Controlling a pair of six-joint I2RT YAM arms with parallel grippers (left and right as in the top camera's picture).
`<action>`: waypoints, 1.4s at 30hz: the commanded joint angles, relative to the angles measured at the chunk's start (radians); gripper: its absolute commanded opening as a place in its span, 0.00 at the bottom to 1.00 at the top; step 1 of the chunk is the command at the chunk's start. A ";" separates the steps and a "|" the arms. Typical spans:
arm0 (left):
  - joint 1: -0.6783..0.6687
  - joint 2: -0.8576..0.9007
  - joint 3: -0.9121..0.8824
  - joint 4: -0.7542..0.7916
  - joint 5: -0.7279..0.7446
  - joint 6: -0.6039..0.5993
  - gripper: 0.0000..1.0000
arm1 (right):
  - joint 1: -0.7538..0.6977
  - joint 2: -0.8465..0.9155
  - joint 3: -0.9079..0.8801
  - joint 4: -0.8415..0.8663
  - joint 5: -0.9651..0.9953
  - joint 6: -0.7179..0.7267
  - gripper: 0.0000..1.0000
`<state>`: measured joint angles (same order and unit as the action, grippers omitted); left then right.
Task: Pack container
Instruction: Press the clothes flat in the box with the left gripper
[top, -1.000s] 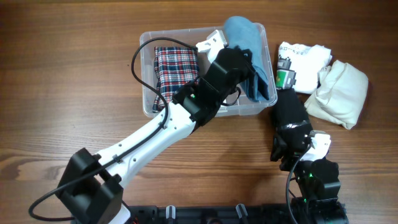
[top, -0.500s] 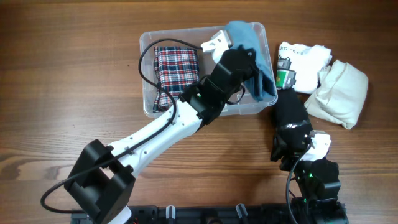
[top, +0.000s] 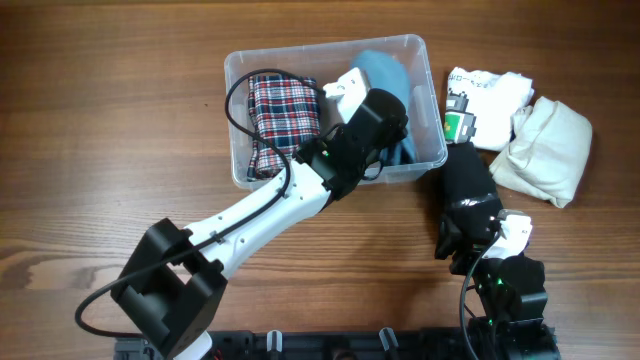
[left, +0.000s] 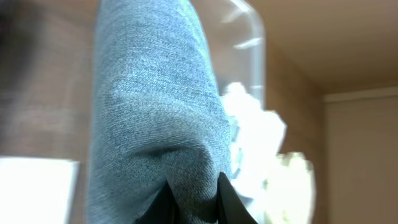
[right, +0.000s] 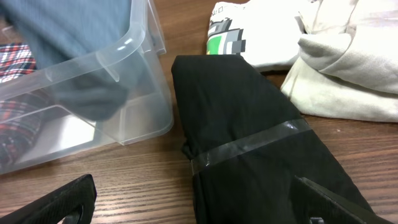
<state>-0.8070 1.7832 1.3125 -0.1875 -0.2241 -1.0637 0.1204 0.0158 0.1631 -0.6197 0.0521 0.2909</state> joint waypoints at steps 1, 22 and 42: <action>0.004 -0.021 0.014 -0.110 -0.029 0.018 0.34 | -0.007 -0.003 -0.002 0.002 -0.009 0.004 1.00; 0.069 0.018 0.014 -0.259 -0.097 0.493 0.34 | -0.007 -0.003 -0.002 0.002 -0.009 0.005 1.00; 0.294 0.011 0.065 -0.418 0.257 0.720 0.68 | -0.007 -0.003 -0.002 0.002 -0.009 0.004 1.00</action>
<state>-0.5419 1.9179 1.3594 -0.5293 0.0414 -0.3565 0.1204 0.0158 0.1631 -0.6201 0.0521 0.2909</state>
